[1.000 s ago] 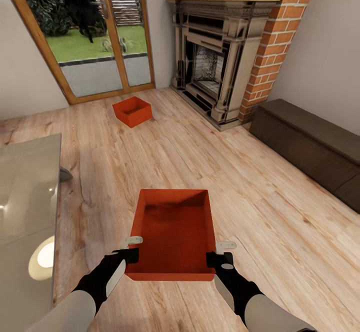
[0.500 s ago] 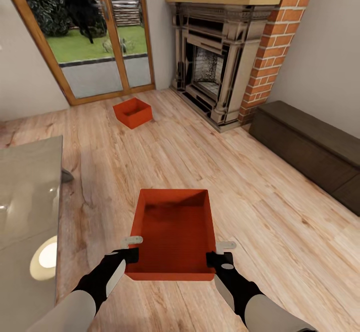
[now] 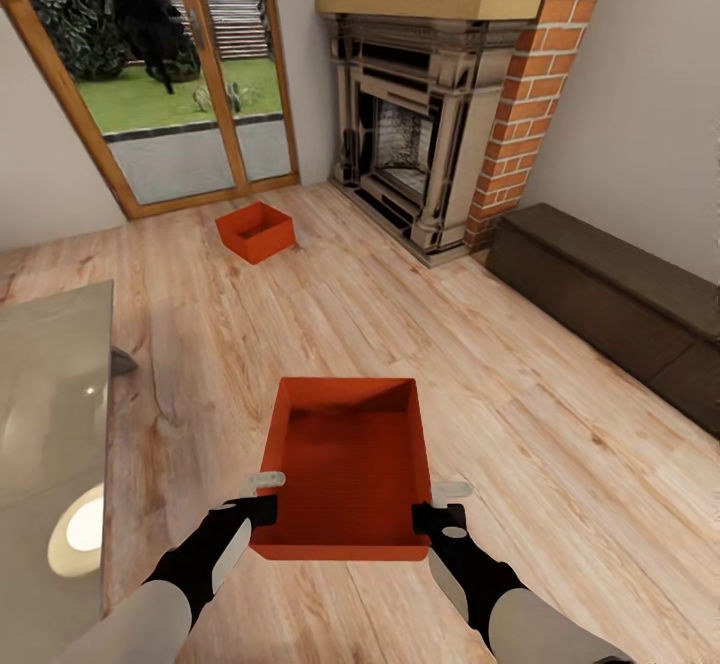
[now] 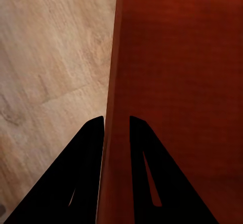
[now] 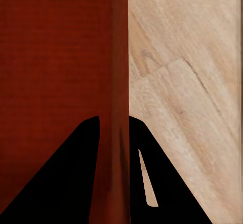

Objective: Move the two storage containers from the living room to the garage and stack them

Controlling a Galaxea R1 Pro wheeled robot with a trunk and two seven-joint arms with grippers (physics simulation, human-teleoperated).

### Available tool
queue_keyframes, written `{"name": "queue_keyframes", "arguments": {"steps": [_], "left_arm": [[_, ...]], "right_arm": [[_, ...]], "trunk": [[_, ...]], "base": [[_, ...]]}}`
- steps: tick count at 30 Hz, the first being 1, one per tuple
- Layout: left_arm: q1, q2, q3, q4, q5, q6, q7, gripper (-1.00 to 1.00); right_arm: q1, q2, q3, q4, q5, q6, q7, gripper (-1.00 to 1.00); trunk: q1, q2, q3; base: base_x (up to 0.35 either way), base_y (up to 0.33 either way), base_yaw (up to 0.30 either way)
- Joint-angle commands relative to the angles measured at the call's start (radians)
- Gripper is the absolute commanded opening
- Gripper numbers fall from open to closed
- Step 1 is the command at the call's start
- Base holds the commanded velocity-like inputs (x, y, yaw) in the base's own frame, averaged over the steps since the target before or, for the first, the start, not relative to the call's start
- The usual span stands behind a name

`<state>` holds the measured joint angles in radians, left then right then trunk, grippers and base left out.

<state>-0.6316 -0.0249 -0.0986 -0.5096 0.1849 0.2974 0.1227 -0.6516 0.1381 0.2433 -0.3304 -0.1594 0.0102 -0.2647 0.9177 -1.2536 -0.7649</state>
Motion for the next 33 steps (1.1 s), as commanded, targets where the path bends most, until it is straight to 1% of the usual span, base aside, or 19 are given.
{"name": "queue_keyframes", "arguments": {"steps": [1,19,28,33], "left_arm": [[0.000,0.002,0.004,-0.003,-0.015,0.008,0.021,-1.00],[0.000,0.002,0.005,-0.003,-0.015,0.008,0.021,-1.00],[0.000,0.003,0.005,-0.001,-0.015,0.008,0.020,-1.00],[0.000,0.003,0.005,0.000,-0.015,0.008,0.020,-1.00]], "right_arm": [[0.000,-0.001,0.002,-0.001,-0.001,0.001,-0.056,-1.00],[0.000,-0.002,0.002,-0.001,-0.002,0.000,-0.056,-1.00],[0.000,-0.002,0.002,-0.001,-0.002,0.000,-0.056,-1.00],[0.000,-0.002,0.002,-0.001,-0.002,0.000,-0.057,-1.00]], "trunk": [[0.000,0.000,0.001],[0.000,0.000,0.025],[0.000,0.000,0.038],[0.000,0.000,0.040]], "base": [[0.000,0.000,-0.144],[0.000,0.000,-0.128],[0.000,0.000,-0.086],[0.000,0.000,-0.017]]}}
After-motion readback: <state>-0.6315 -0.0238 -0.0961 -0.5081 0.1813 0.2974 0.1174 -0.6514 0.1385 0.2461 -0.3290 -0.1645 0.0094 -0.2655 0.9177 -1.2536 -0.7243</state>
